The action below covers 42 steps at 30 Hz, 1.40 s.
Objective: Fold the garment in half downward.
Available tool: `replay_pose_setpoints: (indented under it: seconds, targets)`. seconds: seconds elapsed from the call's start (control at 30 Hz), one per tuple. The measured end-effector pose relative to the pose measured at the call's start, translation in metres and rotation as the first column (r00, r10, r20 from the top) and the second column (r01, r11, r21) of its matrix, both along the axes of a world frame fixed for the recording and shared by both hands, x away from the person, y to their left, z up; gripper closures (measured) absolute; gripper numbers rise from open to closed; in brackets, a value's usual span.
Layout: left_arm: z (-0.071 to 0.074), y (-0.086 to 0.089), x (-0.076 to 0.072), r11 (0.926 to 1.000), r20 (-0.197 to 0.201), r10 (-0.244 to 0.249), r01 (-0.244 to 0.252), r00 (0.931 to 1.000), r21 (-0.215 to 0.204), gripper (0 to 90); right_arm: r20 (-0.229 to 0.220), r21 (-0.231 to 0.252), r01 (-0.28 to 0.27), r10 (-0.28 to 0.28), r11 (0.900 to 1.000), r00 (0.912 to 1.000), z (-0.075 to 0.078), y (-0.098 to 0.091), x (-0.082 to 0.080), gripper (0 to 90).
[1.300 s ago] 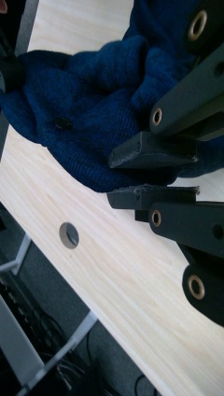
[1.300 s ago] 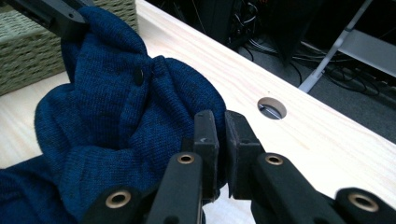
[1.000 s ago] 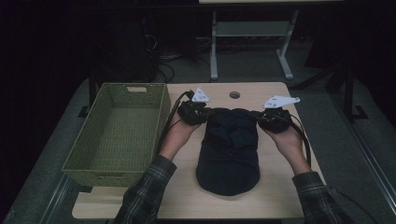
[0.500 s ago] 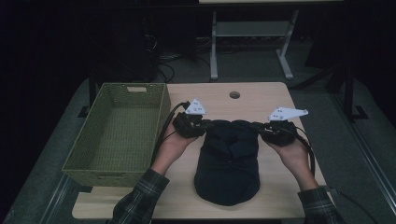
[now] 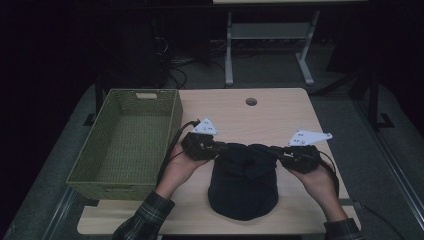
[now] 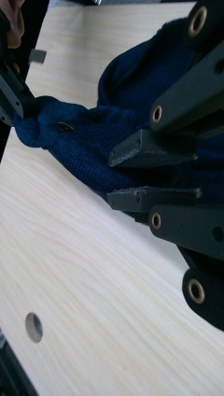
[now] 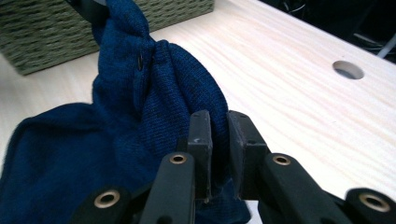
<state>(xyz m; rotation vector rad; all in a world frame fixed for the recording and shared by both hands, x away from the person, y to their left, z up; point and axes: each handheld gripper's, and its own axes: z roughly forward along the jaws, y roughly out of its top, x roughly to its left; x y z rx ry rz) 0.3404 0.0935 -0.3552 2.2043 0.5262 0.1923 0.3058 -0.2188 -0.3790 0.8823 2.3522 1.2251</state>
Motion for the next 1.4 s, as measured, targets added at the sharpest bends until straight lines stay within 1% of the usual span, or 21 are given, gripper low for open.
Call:
replay_pose_setpoints:
  seconds: [0.13, 0.27, 0.3, 0.4, 0.43, 0.5, 0.53, 0.57, 0.6, 0.63, 0.77, 0.87, 0.9, 1.1, 1.13, 1.17, 1.23, 1.27, 1.33, 1.4]
  targets:
    - [-0.004, 0.002, -0.007, 0.9998, -0.019, -0.019, 0.019, 0.9996, 0.010, 78.3, -0.012, 0.008, -0.012, 0.012, 0.9999, 0.9999, -0.003, -0.001, -0.010, 79.1]
    - [-0.008, 0.002, -0.017, 0.9988, -0.025, -0.036, 0.037, 0.9990, 0.033, 78.3, -0.024, 0.016, -0.021, 0.021, 0.9997, 0.9995, -0.008, 0.000, -0.020, 78.8]
    - [-0.008, 0.003, -0.019, 0.9986, -0.027, -0.040, 0.041, 0.9988, 0.035, 78.3, -0.021, 0.009, -0.028, 0.028, 0.9996, 0.9994, -0.009, 0.000, -0.022, 78.7]
    - [-0.011, 0.004, -0.026, 0.9982, -0.038, -0.045, 0.046, 0.9983, 0.039, 78.3, -0.034, 0.019, -0.036, 0.037, 0.9992, 0.9988, -0.013, 0.000, -0.030, 78.5]
    - [-0.012, 0.005, -0.028, 0.9974, -0.037, -0.052, 0.053, 0.9980, 0.048, 78.3, -0.036, 0.021, -0.039, 0.040, 0.9990, 0.9985, -0.014, 0.000, -0.032, 78.3]
    - [-0.015, 0.005, -0.032, 0.9976, -0.046, -0.050, 0.052, 0.9977, 0.047, 78.3, -0.043, 0.020, -0.049, 0.050, 0.9986, 0.9979, -0.016, 0.001, -0.038, 78.1]
    - [-0.016, 0.005, -0.034, 0.9965, -0.050, -0.057, 0.060, 0.9971, 0.058, 78.3, -0.043, 0.018, -0.052, 0.052, 0.9985, 0.9977, -0.017, 0.001, -0.040, 78.0]
    - [-0.017, 0.005, -0.036, 0.9971, -0.054, -0.052, 0.055, 0.9972, 0.052, 78.3, -0.050, 0.019, -0.054, 0.055, 0.9984, 0.9972, -0.018, 0.001, -0.042, 77.9]
    - [-0.018, 0.006, -0.036, 0.9960, -0.053, -0.062, 0.065, 0.9967, 0.062, 78.3, -0.049, 0.020, -0.058, 0.059, 0.9981, 0.9971, -0.019, 0.001, -0.044, 77.9]
    - [-0.019, 0.006, -0.038, 0.9964, -0.061, -0.060, 0.063, 0.9963, 0.057, 78.3, -0.059, 0.018, -0.061, 0.061, 0.9980, 0.9963, -0.020, 0.001, -0.045, 77.9]
    - [-0.024, 0.007, -0.045, 0.9954, -0.075, -0.066, 0.071, 0.9950, 0.063, 78.3, -0.072, 0.023, -0.070, 0.071, 0.9973, 0.9949, -0.025, 0.002, -0.054, 77.4]
    - [-0.029, 0.007, -0.049, 0.9934, -0.088, -0.076, 0.083, 0.9932, 0.079, 78.3, -0.082, 0.021, -0.081, 0.082, 0.9965, 0.9932, -0.030, 0.002, -0.061, 76.7]
    - [-0.031, 0.007, -0.051, 0.9942, -0.097, -0.072, 0.079, 0.9927, 0.073, 78.3, -0.083, 0.023, -0.085, 0.087, 0.9961, 0.9927, -0.031, 0.003, -0.063, 76.5]
    - [-0.043, 0.007, -0.058, 0.9902, -0.135, -0.087, 0.101, 0.9870, 0.097, 78.5, -0.103, 0.014, -0.109, 0.110, 0.9939, 0.9886, -0.043, 0.006, -0.075, 76.2]
    - [-0.045, 0.007, -0.060, 0.9890, -0.140, -0.091, 0.106, 0.9860, 0.103, 78.5, -0.112, 0.011, -0.116, 0.117, 0.9932, 0.9869, -0.045, 0.006, -0.076, 76.1]
    - [-0.047, 0.007, -0.061, 0.9893, -0.148, -0.089, 0.105, 0.9849, 0.101, 78.6, -0.120, 0.009, -0.117, 0.117, 0.9931, 0.9859, -0.047, 0.007, -0.078, 75.9]
    - [-0.052, 0.007, -0.062, 0.9859, -0.161, -0.098, 0.118, 0.9821, 0.119, 78.9, -0.130, 0.006, -0.132, 0.132, 0.9912, 0.9827, -0.051, 0.008, -0.081, 75.9]
    - [-0.055, 0.006, -0.063, 0.9870, -0.171, -0.092, 0.113, 0.9809, 0.115, 78.9, -0.134, 0.004, -0.141, 0.140, 0.9900, 0.9810, -0.053, 0.009, -0.083, 75.9]
    - [-0.060, 0.006, -0.065, 0.9853, -0.180, -0.094, 0.117, 0.9791, 0.124, 79.0, -0.146, 0.001, -0.149, 0.148, 0.9888, 0.9782, -0.058, 0.012, -0.086, 75.9]
    - [-0.064, 0.004, -0.067, 0.9825, -0.191, -0.096, 0.124, 0.9769, 0.139, 79.3, -0.158, -0.009, -0.158, 0.155, 0.9873, 0.9752, -0.062, 0.014, -0.088, 75.9]
